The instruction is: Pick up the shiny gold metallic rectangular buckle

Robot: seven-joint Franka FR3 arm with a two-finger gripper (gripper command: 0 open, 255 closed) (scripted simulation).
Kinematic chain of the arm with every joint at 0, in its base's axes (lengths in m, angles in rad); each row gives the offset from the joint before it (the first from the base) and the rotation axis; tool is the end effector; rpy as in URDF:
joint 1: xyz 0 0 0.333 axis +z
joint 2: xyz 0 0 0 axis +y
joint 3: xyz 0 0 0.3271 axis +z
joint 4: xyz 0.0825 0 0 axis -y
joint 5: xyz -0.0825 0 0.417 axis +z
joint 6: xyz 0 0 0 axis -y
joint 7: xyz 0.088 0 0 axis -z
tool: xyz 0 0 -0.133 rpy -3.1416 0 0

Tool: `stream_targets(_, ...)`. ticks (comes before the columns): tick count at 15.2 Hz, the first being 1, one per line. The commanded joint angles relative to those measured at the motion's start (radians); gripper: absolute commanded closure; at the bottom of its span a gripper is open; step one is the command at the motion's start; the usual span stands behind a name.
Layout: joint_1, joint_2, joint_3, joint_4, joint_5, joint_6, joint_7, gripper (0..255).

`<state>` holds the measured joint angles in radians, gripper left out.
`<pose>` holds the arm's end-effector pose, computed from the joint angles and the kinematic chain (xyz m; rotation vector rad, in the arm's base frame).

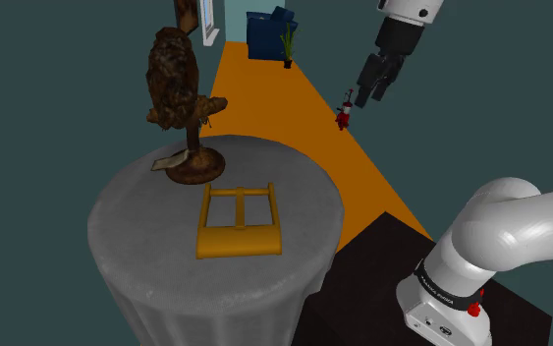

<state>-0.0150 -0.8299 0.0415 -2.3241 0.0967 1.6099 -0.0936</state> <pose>0.3263 0.0251 0.6068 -3.0702 -0.1693 -0.1812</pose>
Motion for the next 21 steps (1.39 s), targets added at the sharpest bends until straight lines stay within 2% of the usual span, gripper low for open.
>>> stream_targets(1,0.0,0.0,0.0,0.0,0.0,0.0,0.0,0)
stream_targets(6,-0.006,0.013,0.128,-0.079,0.077,0.088,0.197,0)
stream_targets(11,-0.014,0.076,0.263,-0.117,0.151,0.188,0.392,0)
stream_targets(16,-0.035,0.189,0.403,-0.111,0.205,0.298,0.589,0)
stream_targets(21,-0.081,0.346,0.547,-0.065,0.217,0.414,0.795,0)
